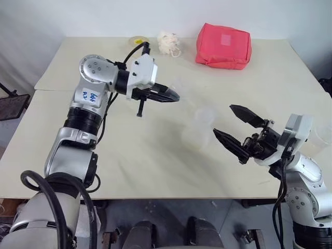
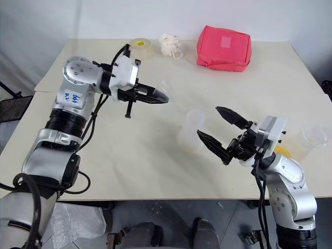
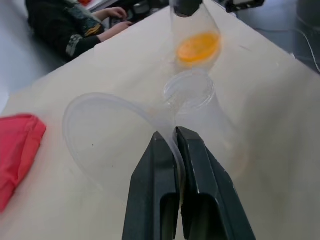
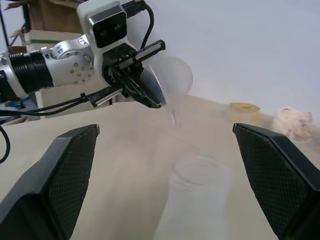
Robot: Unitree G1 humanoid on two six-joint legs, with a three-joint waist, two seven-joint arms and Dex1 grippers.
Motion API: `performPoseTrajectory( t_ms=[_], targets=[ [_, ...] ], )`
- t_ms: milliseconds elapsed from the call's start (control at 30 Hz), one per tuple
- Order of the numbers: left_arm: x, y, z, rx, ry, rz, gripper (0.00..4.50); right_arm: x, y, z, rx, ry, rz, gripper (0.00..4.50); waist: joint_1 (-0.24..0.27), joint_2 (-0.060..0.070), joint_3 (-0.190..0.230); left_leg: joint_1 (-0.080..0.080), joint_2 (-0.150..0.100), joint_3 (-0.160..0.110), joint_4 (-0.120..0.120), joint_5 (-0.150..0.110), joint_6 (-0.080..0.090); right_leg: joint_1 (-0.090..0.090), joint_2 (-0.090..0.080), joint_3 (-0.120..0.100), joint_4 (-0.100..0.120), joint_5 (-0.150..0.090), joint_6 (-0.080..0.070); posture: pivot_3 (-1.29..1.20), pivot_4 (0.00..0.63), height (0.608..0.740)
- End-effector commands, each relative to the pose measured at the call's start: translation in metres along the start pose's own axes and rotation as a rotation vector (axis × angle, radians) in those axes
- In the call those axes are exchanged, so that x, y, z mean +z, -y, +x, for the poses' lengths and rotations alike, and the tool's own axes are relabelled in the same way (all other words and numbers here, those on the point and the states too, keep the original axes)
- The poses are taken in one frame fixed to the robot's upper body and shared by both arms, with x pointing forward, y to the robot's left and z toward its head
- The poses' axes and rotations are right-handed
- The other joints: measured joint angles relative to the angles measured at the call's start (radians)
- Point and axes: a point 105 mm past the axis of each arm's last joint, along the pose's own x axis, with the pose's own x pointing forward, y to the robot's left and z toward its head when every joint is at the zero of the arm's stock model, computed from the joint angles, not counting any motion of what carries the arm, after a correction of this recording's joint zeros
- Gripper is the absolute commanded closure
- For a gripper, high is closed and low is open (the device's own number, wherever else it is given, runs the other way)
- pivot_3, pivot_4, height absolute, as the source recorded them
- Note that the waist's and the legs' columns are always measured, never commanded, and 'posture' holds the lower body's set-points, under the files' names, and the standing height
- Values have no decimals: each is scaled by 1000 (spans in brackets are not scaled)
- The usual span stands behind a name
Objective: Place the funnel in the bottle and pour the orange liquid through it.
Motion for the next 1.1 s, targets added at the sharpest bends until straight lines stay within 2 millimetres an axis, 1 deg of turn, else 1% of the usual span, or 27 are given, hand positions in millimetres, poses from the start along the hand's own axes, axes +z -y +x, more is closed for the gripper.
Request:
performPoseTrajectory(
  t_ms=[33, 167, 300, 533, 733, 933, 1100],
  targets=[
    [11, -7, 6, -27, -3, 94, 4447, 11, -4, 1, -2, 32, -29, 0, -1, 0, 0, 0, 0, 0, 0, 0, 0, 0, 0, 0, 0, 0, 0, 0, 150, 740],
    [13, -8, 17, -71, -9, 136, 4447, 9, -5, -2, 0, 6, -37, 0, -1, 0, 0, 0, 0, 0, 0, 0, 0, 0, 0, -1, 0, 0, 0, 0, 150, 740],
    [17, -11, 26, -110, -26, 184, 4447, 6, -3, -9, 7, -41, -48, 0, 0, -1, 0, -1, 0, 0, 0, 0, 1, 0, 0, 0, 0, 0, 0, 0, 150, 740],
    [20, -13, 35, -162, -60, 248, 4447, -3, -4, -23, 23, -154, -65, 0, 0, -1, 1, -1, 0, 0, 0, 0, 1, 0, 0, -1, 0, 0, 0, 0, 150, 740],
    [21, -12, 43, -205, -95, 283, 4447, 2, -1, -26, 2, -154, -85, 0, 1, -2, 1, -1, 0, 0, 0, 1, 1, 0, 0, -1, 0, 0, 0, 0, 150, 740],
    [22, -12, 47, -235, -122, 329, 4447, 3, -2, -27, -13, -152, -90, 0, 2, -2, 1, -1, 0, 0, 0, 1, 1, 0, 0, -1, 0, 0, 0, 0, 150, 740],
    [21, -10, 52, -303, -207, 442, 4447, 1, -3, -28, -30, -149, -91, 0, 2, -2, 1, -1, 0, 0, 0, 1, 2, 0, 0, -1, 0, 0, 0, 0, 150, 740]
  ],
)
